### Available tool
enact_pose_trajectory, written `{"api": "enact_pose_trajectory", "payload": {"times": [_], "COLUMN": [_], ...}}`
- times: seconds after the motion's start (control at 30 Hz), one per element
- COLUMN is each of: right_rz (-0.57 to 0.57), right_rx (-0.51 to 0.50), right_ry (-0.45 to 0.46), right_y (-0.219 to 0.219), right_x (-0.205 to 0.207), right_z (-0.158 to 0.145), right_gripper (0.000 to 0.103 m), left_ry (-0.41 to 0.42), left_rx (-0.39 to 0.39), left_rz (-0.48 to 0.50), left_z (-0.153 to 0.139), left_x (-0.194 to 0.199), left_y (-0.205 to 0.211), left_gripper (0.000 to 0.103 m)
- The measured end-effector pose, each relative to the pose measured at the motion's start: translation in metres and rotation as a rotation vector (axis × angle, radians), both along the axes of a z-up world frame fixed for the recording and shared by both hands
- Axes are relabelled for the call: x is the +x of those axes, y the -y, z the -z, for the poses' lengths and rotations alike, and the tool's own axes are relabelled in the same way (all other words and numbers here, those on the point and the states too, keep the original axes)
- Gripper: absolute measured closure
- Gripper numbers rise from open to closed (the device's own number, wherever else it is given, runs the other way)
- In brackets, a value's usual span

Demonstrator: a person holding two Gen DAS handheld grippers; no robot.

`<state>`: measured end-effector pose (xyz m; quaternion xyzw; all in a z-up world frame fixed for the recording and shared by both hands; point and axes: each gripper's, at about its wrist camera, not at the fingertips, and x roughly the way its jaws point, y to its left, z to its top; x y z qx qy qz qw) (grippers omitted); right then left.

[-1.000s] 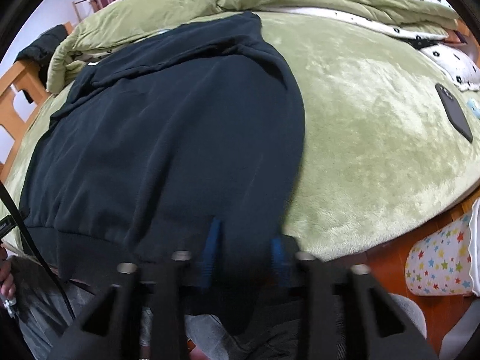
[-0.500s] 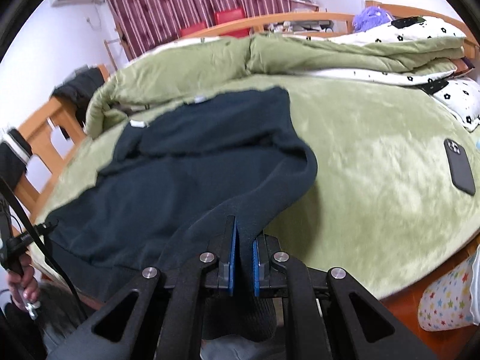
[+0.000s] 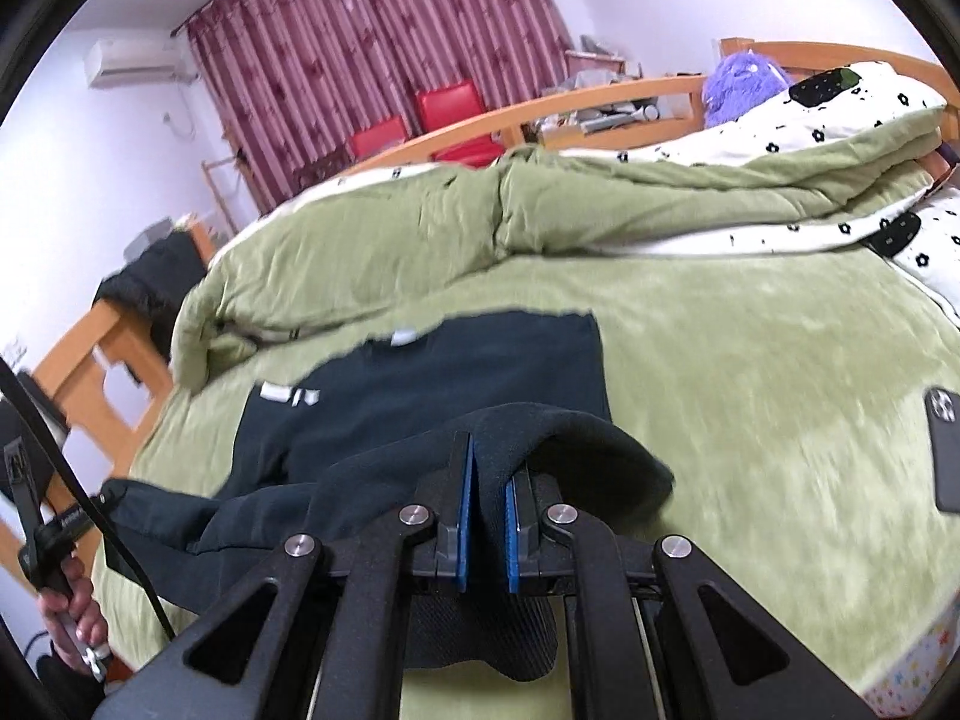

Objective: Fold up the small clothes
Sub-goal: 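Lift the hem with both tools and fold it toward the collar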

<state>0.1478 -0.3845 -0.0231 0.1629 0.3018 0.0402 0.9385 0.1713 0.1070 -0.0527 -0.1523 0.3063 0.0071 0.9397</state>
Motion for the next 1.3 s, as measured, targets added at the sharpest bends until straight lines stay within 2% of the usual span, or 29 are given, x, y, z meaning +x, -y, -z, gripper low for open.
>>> {"api": "enact_pose_trajectory", "payload": {"times": [0.23,0.4,0.7,0.87,0.97,1.07,1.2,1.3], "right_rz": [0.019,0.022,0.051,0.067,0.056,0.061,0.047,0.020], "right_rx": [-0.002,-0.048,-0.124,-0.221,-0.216,-0.247,-0.279,-0.273], "right_ry": [-0.010,-0.049,-0.139,-0.178,-0.166,-0.164,-0.155,-0.149], "right_y": [0.000,-0.003,-0.002,-0.011,-0.009,-0.010,-0.010,-0.012], "right_x": [0.077,0.121,0.157,0.163,0.152,0.137,0.119,0.108], "right_z": [0.020,0.047,0.097,0.110,0.104,0.098,0.090,0.083], "right_gripper": [0.094,0.094,0.094,0.090,0.082,0.053,0.052,0.052], "left_ry": [-0.012,-0.061,-0.133,-0.171,-0.171,-0.184,-0.191,-0.191], "left_rx": [0.073,0.098,0.096,0.145,0.173,0.186,0.136,0.088], "left_rz": [0.007,0.011,0.017,0.017,0.011,0.015,0.001,-0.009], "left_z": [0.017,0.041,0.078,0.088,0.087,0.087,0.084,0.082], "left_x": [0.068,0.100,0.122,0.124,0.121,0.117,0.109,0.099], "left_y": [0.014,0.021,0.018,0.025,0.028,0.029,0.020,0.011], "left_gripper": [0.094,0.094,0.093,0.090,0.086,0.074,0.053,0.050]}}
